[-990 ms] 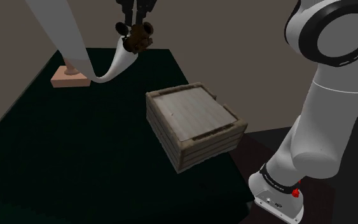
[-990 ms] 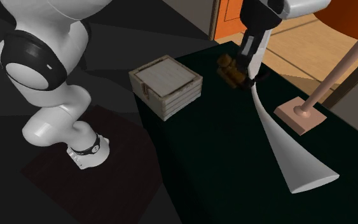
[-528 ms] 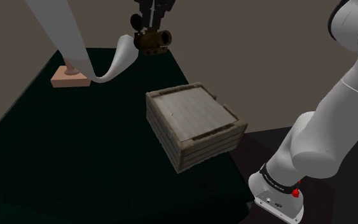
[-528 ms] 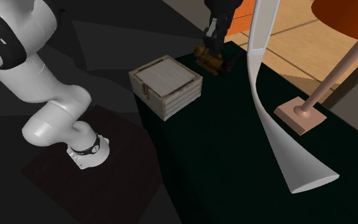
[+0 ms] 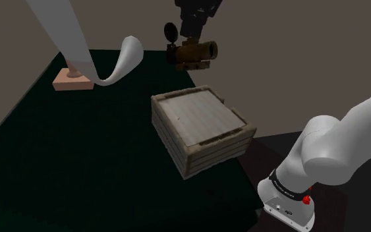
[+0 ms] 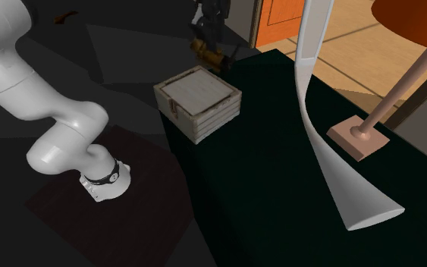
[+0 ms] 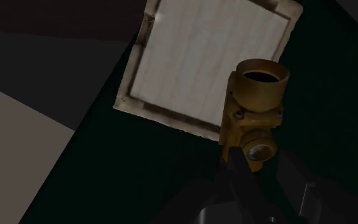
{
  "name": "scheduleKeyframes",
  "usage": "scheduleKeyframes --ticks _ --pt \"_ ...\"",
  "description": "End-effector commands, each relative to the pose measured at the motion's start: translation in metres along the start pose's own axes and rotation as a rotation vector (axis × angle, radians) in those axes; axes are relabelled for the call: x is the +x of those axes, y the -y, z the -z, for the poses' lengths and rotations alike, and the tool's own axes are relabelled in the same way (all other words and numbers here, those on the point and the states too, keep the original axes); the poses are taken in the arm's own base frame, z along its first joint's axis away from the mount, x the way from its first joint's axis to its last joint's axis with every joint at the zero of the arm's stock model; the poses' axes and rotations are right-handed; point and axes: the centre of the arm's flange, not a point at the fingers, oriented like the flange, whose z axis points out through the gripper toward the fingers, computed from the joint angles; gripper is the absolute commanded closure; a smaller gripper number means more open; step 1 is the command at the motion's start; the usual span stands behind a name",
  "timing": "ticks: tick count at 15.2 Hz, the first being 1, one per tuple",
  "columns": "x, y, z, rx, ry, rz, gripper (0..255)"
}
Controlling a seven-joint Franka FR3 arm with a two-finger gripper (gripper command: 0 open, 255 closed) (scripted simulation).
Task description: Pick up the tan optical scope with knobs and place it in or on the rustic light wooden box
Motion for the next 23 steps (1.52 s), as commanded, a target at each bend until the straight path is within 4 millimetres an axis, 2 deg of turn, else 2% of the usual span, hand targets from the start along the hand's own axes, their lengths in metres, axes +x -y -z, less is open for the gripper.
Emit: scheduleKeyframes --ticks 1,4,21,23 --pt "-0.025 -0.001 -0.001 0.0 0.0 -0.001 255" --pt "-0.064 0.001 0.002 0.0 0.0 -0.001 255" --pt "-0.063 -0.019 -0.089 0.0 0.0 -0.001 255" --pt "-0.063 -0.019 -0.089 0.0 0.0 -0.001 255"
